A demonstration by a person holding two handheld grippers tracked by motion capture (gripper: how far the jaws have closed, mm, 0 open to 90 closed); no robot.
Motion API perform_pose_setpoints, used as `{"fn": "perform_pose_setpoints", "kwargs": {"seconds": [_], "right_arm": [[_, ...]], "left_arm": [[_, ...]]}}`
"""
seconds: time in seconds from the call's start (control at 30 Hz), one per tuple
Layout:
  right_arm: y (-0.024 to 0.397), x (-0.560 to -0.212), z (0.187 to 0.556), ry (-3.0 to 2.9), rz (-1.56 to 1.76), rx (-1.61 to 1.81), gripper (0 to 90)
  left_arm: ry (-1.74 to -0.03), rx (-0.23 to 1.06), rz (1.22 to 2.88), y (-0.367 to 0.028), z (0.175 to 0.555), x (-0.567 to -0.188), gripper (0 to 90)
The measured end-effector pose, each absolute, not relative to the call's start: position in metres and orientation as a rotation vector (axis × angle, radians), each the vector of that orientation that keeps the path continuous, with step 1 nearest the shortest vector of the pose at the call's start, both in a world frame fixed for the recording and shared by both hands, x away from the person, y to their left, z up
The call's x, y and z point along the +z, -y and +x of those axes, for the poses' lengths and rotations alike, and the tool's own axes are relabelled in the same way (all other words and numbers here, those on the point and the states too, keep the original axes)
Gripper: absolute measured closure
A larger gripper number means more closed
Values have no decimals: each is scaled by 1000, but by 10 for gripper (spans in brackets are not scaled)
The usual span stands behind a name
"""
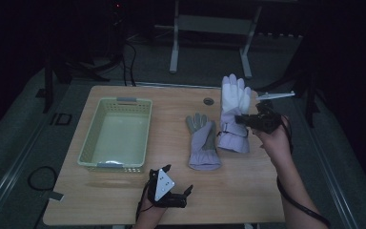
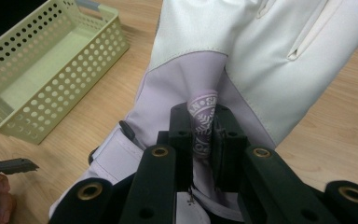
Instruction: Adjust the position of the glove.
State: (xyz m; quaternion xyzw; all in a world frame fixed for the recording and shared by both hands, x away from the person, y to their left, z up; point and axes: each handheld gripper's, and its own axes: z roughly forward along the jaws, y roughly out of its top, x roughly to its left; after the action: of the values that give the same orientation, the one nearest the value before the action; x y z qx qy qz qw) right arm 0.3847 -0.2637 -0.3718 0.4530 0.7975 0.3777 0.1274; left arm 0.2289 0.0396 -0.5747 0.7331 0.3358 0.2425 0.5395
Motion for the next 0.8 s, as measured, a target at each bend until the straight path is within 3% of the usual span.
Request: {"fn": "perform_pose_setpoints", "kwargs": {"seconds": [0.8], "right_arm": [[192,-427,397,-2498,1337,966,802]], "left_arm": [[-791,562,1746,-40,229,-575,1]]}}
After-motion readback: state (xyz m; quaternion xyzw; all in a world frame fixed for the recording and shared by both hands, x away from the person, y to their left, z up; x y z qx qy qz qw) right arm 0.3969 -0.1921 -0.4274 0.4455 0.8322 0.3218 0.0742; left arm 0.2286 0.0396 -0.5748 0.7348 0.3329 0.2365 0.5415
